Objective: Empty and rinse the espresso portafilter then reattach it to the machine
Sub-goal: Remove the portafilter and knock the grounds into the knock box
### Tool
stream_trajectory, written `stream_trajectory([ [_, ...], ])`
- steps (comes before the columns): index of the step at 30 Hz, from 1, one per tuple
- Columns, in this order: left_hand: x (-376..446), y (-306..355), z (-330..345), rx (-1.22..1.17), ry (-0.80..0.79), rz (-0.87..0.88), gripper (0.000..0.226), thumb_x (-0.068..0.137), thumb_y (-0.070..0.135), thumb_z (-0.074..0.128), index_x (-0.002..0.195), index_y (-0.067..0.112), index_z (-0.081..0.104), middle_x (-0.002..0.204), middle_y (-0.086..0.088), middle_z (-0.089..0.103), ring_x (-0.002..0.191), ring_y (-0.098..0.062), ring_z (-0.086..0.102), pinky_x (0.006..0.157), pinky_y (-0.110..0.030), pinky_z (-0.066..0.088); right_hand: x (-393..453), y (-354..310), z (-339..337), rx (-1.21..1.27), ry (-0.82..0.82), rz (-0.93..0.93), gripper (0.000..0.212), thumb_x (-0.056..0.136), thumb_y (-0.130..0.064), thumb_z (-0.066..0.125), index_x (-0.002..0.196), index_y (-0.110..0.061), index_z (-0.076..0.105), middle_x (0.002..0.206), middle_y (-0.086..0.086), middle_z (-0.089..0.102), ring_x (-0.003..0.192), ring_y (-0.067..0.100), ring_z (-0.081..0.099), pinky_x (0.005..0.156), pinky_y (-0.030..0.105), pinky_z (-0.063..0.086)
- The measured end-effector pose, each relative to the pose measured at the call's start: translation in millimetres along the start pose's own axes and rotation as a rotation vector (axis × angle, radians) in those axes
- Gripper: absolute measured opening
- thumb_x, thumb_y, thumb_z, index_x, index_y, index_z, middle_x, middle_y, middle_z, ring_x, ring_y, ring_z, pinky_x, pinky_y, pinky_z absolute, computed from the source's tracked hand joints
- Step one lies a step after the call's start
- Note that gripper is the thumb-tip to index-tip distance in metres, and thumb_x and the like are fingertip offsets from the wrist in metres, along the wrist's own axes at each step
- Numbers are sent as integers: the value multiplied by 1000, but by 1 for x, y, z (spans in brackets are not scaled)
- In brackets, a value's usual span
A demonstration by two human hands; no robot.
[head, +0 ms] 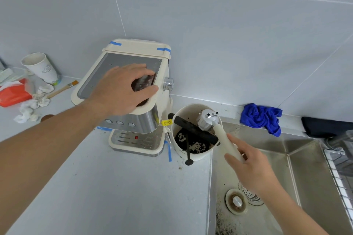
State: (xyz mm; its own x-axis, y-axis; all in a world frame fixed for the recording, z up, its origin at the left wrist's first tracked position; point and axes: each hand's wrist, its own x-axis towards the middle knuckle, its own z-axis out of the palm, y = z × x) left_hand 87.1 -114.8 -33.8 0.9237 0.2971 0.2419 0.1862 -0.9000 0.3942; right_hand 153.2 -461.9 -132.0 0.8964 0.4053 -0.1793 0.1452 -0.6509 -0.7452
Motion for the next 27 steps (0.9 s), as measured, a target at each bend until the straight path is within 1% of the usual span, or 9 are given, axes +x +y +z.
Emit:
stream_trajectory([
  [2,0,0,-1,9,-7,3,54,81,67,48,127,39,57,143,6,53,133,-11,45,112,-54,28,-5,1,1,48,26,-16,55,89,-18,68,135,-48,56,73,-7,68,42,6,54,46,30,52],
  [4,0,0,0,13,-4,6,54,82,67,48,127,39,57,144,5,53,133,-12,46,112,-54,28,-9,1,4,38,44,-29,55,89,-18,69,137,-44,56,74,-7,67,45,5,55,45,18,47],
  [6,-1,1,-1,8,11,3,53,81,65,49,125,39,58,143,5,54,131,-13,47,110,-55,30,-12,-1,9,-53,22,-23,56,90,-19,68,140,-40,55,77,-11,65,54,5,58,53,10,45],
  [8,-1,2,-1,1,19,5,52,80,65,50,124,38,59,142,5,55,130,-13,47,110,-54,31,-12,-6,11,-119,-6,0,56,90,-20,67,141,-40,53,81,-12,65,59,4,59,58,7,44],
  [12,-1,2,-2,-4,-1,5,56,79,67,47,125,37,59,142,4,55,133,-11,45,111,-54,29,-15,-11,8,-89,50,-11,55,90,-22,68,139,-41,55,78,-15,65,58,4,59,50,13,41],
  [16,0,3,-2,-12,-4,2,58,78,68,46,126,37,59,142,4,55,134,-11,45,111,-55,29,-21,-12,13,-71,120,-62,57,89,-20,69,140,-39,55,80,-15,64,63,0,58,55,10,42],
  [18,-1,3,-2,-13,-6,-1,59,78,69,46,126,37,59,142,5,55,134,-11,45,111,-55,28,-20,-12,17,-146,74,-64,58,91,-20,67,144,-35,51,86,-12,61,65,-1,54,55,10,35],
  [21,-1,3,-3,-6,-6,-8,59,78,69,46,126,38,59,143,5,54,133,-13,46,112,-55,28,-16,-14,16,-211,34,-47,58,93,-22,64,147,-34,48,87,-10,60,68,0,51,57,18,34],
  [27,0,2,-3,4,-23,-14,60,78,70,44,127,38,58,144,5,53,134,-13,45,112,-54,27,-21,-19,12,-152,146,-140,57,90,-20,68,143,-33,53,93,-9,67,73,2,58,60,15,38],
])
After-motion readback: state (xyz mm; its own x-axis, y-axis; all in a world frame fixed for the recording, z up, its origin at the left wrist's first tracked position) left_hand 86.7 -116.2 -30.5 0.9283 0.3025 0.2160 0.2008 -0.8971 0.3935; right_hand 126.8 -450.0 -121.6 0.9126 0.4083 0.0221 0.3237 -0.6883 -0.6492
